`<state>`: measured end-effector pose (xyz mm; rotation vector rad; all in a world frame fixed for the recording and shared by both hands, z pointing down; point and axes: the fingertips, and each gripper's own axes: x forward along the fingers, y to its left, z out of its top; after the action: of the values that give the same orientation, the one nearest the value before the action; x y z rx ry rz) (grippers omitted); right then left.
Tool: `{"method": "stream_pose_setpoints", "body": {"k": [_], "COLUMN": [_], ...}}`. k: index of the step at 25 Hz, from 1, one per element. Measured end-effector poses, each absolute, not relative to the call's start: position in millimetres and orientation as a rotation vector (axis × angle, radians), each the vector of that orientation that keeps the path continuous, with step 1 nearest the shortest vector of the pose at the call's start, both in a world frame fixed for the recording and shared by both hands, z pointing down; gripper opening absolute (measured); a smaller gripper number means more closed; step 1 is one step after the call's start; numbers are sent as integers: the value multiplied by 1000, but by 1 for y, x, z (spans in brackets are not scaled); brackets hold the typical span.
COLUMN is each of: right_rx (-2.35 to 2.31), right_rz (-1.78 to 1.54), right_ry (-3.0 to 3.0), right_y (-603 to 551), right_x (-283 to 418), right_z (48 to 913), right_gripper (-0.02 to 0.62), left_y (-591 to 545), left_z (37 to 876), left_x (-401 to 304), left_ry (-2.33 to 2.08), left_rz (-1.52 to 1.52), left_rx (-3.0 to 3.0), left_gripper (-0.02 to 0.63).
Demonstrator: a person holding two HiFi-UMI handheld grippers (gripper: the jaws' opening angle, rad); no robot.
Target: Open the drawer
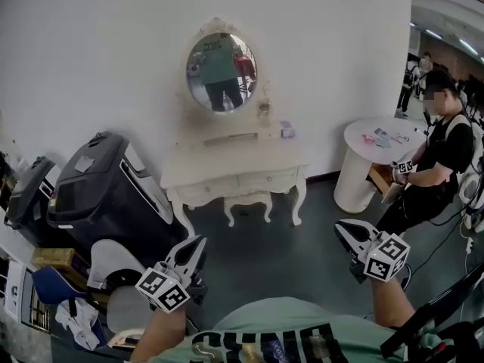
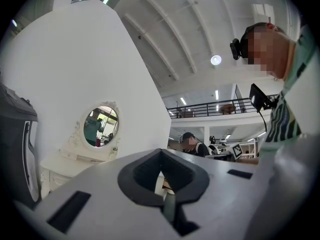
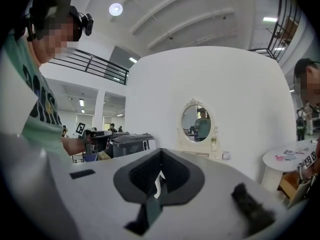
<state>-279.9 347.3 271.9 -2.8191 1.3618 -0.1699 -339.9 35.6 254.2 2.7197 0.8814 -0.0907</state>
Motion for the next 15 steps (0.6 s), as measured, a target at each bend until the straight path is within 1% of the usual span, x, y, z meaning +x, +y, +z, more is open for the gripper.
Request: {"method": "stream_pose_setpoints", "body": {"k": [4, 8, 15], "right_rx": [-2839, -2847, -2760], "right_rz": [-191, -206, -227], "right_ry": [1366, 1371, 1516], "right_y": [325, 327, 342], "right_x": [-260, -230, -143], "right_z": [275, 281, 299], "right_gripper": [11, 11, 11], "left_y": [18, 17, 43], "left_z": [261, 270, 282], "left_x": [-310, -283, -218], "left_ry": [908, 899, 770], "left_rz": [-84, -76, -60], "left_rx": [2703, 2701, 2752], "left_gripper": [8, 8, 8]}}
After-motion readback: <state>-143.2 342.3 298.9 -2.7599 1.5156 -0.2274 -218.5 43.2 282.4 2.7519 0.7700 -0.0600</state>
